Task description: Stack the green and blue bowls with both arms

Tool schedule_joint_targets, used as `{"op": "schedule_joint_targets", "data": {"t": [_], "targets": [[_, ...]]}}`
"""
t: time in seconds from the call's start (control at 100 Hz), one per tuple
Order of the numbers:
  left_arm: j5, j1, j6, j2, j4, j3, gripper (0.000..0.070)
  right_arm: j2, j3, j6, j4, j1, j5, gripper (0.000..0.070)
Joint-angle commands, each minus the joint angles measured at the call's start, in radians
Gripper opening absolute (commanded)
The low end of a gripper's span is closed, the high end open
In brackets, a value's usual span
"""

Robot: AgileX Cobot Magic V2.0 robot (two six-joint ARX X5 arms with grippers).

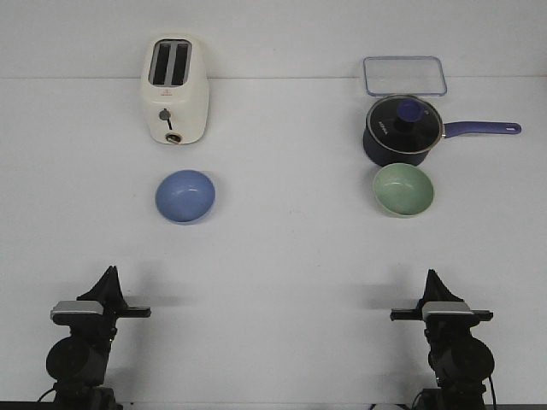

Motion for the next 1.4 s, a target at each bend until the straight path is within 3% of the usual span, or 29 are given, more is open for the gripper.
{"op": "schedule_joint_targets", "data": {"t": [0.0, 0.81, 0.9, 1.24, 1.39], "targets": [[0.003, 0.0, -0.002, -0.002, 0.011, -0.02, 0.0015, 0.001, -0.002, 0.006, 0.013, 0.0, 0.0, 0.001], [0.003, 0.0, -0.002, -0.002, 0.011, -0.02, 0.0014, 0.001, -0.002, 0.012, 0.014, 0.0, -0.001, 0.001], [0.003, 0.0, -0.002, -0.002, 0.011, -0.02, 0.0014, 0.001, -0.002, 0.058, 0.006, 0.0, -0.026, 0.001], [0.003, 0.0, -0.002, -0.002, 0.011, -0.02, 0.0015, 0.001, 0.008, 0.376, 0.013, 0.0, -0.055, 0.0009], [0.003, 0.0, -0.002, -0.002, 0.011, -0.02, 0.0015, 0.035, 0.175, 0.482, -0.042, 0.0, 0.001, 0.0001]]}}
